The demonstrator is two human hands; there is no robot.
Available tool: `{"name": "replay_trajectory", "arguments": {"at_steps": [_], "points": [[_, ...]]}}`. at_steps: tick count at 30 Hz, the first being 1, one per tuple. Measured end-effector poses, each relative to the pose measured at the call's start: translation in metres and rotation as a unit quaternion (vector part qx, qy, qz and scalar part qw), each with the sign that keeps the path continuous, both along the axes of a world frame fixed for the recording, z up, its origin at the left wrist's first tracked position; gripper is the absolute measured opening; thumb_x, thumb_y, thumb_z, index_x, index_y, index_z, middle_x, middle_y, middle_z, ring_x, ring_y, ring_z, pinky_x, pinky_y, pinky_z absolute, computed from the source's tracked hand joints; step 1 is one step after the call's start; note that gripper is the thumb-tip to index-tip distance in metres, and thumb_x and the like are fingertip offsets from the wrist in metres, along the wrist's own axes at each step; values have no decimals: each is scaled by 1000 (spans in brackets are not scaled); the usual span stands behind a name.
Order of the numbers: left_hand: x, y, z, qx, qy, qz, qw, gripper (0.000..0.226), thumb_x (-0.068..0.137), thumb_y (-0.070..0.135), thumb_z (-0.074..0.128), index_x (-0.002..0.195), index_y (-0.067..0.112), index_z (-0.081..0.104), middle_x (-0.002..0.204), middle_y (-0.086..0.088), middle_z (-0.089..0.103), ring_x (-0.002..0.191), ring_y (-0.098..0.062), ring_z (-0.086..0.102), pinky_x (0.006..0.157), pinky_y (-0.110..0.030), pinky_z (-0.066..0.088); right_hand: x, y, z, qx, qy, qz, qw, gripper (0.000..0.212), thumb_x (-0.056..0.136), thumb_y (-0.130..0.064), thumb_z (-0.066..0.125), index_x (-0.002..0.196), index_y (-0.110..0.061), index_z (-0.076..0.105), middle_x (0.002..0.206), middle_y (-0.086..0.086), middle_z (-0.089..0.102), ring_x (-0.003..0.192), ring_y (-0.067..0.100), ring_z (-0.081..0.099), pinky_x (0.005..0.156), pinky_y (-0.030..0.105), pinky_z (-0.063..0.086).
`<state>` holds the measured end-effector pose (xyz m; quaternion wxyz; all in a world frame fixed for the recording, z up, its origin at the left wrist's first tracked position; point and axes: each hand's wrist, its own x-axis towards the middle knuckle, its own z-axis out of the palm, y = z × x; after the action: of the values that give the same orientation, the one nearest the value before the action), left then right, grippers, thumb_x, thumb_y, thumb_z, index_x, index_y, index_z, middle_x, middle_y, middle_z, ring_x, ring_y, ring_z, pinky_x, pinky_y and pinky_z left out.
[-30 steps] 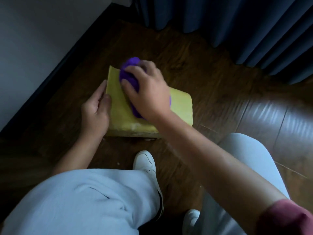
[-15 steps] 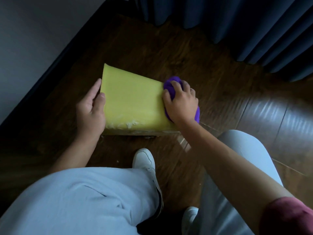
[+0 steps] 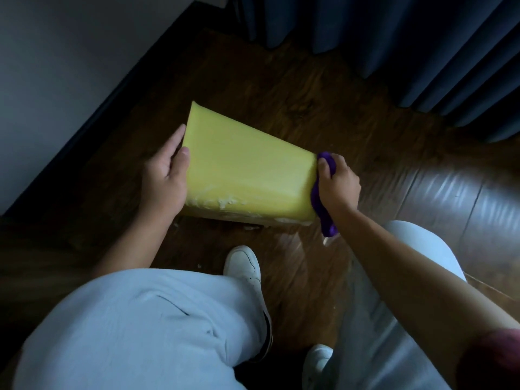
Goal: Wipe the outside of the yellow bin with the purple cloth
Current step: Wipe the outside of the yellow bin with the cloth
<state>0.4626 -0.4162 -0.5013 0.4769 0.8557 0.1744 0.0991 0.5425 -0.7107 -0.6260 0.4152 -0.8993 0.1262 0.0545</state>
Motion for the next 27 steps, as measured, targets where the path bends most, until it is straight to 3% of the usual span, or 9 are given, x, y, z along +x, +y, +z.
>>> {"name": "replay_trajectory", "arguments": {"at_steps": [5, 8, 11, 13, 16, 20, 24, 27], "points": [[-3, 6, -2, -9, 4, 31, 999, 42, 109, 32, 46, 151, 33, 50, 131, 18, 60, 110, 20, 56, 85, -9, 52, -2, -18, 0, -62, 102, -23, 993, 33, 107, -43, 45, 130, -25, 60, 118, 12, 70, 102, 34, 67, 87, 45, 56], [-4, 8, -2, -21, -2, 35, 999, 42, 109, 32, 47, 151, 34, 51, 127, 22, 61, 112, 17, 59, 88, -13, 53, 5, -11, 20, -42, 2, -26, 999, 38, 104, -47, 50, 137, -31, 59, 125, 6, 66, 109, 29, 65, 93, 48, 55], [0, 8, 1, -24, -1, 27, 999, 44, 108, 32, 48, 151, 31, 51, 141, 9, 61, 126, -2, 59, 101, -27, 53, 15, 13, 46, -27, -106, 24, 994, 40, 99, -54, 53, 133, -35, 63, 124, -1, 65, 106, 18, 62, 84, 35, 47], [3, 7, 3, -12, 0, 23, 1000, 44, 108, 31, 48, 152, 28, 50, 147, 5, 58, 129, -5, 58, 106, -30, 52, 14, 32, 55, -34, -131, 67, 988, 40, 98, -56, 52, 131, -37, 63, 124, -2, 64, 104, 19, 63, 82, 34, 47], [2, 5, 4, -2, -4, 21, 1000, 44, 108, 28, 48, 152, 25, 50, 144, 5, 60, 121, 8, 59, 100, -18, 52, 3, 53, 48, -84, -100, 122, 984, 43, 101, -53, 52, 138, -32, 60, 139, 5, 56, 118, 28, 59, 89, 42, 53], [2, 11, 0, 10, 3, -2, 1000, 46, 108, 29, 49, 154, 27, 47, 133, 16, 60, 103, 26, 56, 82, -2, 48, -6, 47, 24, -117, -74, 77, 987, 44, 104, -48, 50, 142, -25, 57, 150, 11, 48, 133, 34, 47, 94, 44, 48], [6, 28, 12, -24, 85, -132, 987, 54, 104, 51, 51, 154, 56, 31, 148, 19, 51, 120, 16, 53, 90, -11, 48, 0, 23, 6, -125, -30, 41, 991, 42, 105, -47, 47, 140, -25, 56, 147, 12, 49, 131, 36, 49, 94, 46, 48], [-1, 25, 21, -68, 101, -189, 974, 63, 98, 60, 54, 155, 58, 26, 146, 19, 53, 123, 8, 57, 93, -15, 53, 10, 2, -1, -119, 19, -3, 993, 41, 105, -44, 48, 139, -25, 57, 142, 15, 51, 126, 40, 53, 96, 50, 49]]}}
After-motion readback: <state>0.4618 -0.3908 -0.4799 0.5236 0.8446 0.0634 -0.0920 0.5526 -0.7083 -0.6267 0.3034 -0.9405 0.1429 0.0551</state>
